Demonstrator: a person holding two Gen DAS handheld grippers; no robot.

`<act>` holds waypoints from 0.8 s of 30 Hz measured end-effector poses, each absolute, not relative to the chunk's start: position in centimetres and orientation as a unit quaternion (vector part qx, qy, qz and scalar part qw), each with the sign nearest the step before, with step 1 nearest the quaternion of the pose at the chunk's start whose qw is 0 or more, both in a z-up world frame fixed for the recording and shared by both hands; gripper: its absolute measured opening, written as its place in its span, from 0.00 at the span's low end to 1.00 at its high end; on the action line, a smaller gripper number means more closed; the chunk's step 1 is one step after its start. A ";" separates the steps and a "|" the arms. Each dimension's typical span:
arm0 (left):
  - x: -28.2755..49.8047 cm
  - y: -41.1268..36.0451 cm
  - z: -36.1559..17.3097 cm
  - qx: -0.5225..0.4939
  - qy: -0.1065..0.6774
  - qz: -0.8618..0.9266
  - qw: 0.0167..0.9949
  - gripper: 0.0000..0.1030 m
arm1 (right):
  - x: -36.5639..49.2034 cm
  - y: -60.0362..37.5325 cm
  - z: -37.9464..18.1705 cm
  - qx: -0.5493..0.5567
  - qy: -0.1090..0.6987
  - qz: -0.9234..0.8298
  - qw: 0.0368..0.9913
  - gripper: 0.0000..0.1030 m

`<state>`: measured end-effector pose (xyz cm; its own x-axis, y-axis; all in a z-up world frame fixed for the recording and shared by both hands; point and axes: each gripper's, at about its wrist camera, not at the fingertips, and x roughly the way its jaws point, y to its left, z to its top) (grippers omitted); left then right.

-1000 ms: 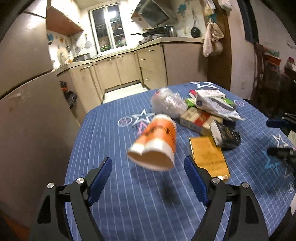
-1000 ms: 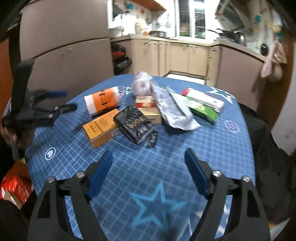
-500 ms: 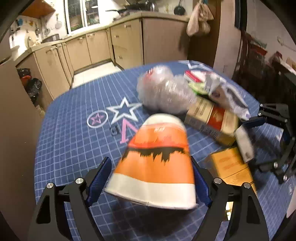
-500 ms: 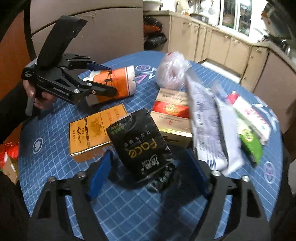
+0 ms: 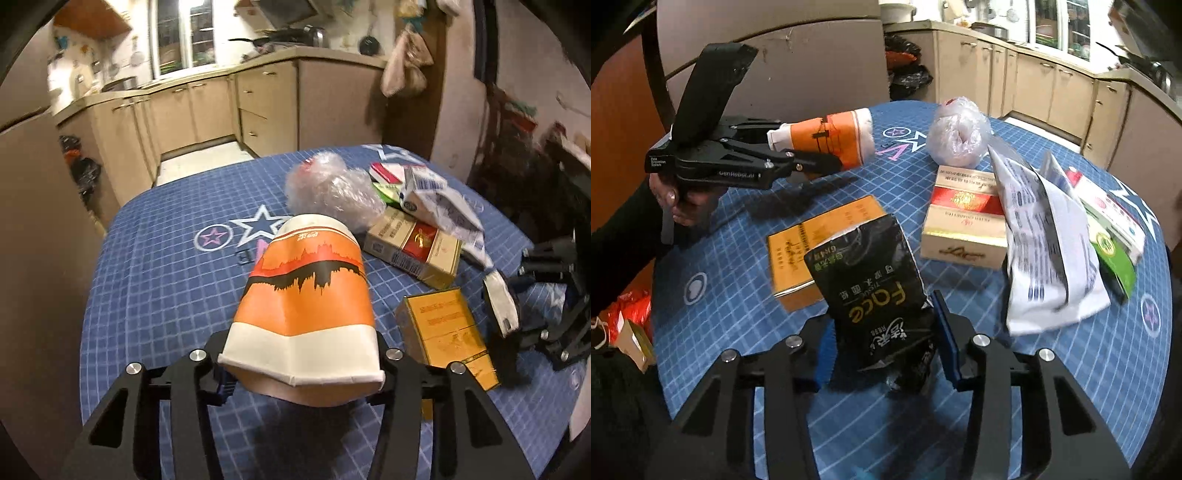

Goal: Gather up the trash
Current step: 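Lift the orange cup and black bag and carry both over the white bucket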

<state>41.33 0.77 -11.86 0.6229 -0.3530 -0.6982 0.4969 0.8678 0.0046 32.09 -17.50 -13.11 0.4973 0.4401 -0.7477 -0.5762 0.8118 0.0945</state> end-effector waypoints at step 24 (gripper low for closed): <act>26.2 0.6 -6.2 0.037 0.299 -0.131 0.944 0.47 | 21.7 -19.0 -8.2 0.080 0.330 0.179 0.923 0.40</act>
